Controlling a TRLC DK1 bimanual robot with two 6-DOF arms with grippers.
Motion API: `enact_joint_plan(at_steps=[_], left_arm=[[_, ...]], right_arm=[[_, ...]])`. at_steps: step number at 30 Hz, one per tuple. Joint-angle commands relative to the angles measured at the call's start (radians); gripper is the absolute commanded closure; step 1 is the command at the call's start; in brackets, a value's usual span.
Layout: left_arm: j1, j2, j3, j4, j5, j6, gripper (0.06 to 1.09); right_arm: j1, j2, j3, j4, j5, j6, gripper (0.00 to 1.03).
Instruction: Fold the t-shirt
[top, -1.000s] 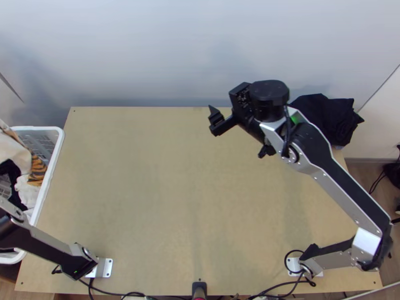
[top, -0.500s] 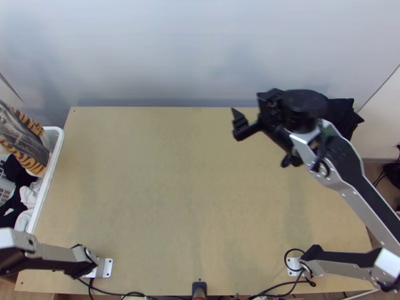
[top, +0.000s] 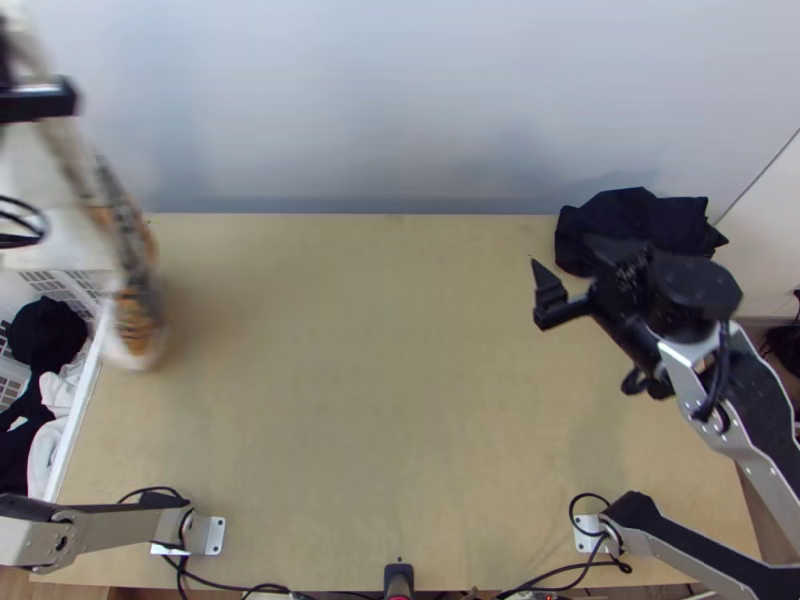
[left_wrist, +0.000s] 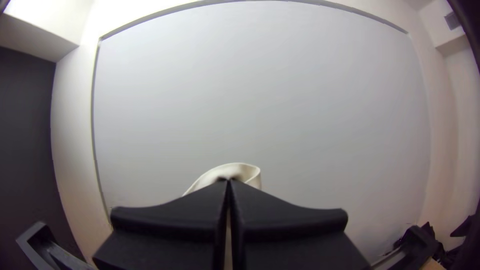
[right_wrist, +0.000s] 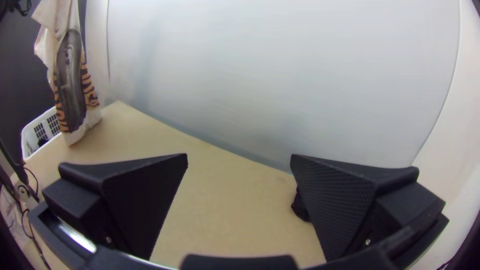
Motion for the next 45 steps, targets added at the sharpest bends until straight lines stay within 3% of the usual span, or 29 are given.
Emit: enact_joint_plan(at_steps=[1, 10, 18, 26, 30, 36, 45], left_arm=[[-0.433, 0.030, 0.000, 0.112, -0.216, 0.183, 1.05], [-0.748, 0.130, 0.017, 0.468, -0.359, 0.514, 1.05], [-0.895, 0.231, 0.030, 0.665, -0.365, 0.572, 1.05], [-0.954, 0.328, 0.030, 0.747, -0.366, 0.572, 1.05], [-0.868, 0.345, -0.013, 0.749, -0.416, 0.568, 1.05], [-0.599, 0.319, -0.149, 0.726, -0.431, 0.440, 1.05], [-0.119, 0.365, -0.333, 0.735, -0.310, 0.253, 1.05]], right_arm=[[-0.041, -0.118, -0.104, 0.002, -0.004, 0.010, 0.07], [-0.079, -0.187, -0.167, 0.002, -0.010, 0.027, 0.07], [-0.113, -0.252, -0.232, 0.002, -0.011, 0.030, 0.07], [-0.148, -0.329, -0.304, 0.002, -0.011, 0.030, 0.07], [-0.150, -0.341, -0.327, 0.002, -0.013, 0.035, 0.07], [-0.147, -0.340, -0.328, 0.005, -0.020, 0.038, 0.07], [-0.150, -0.322, -0.348, 0.032, -0.059, 0.064, 0.07]])
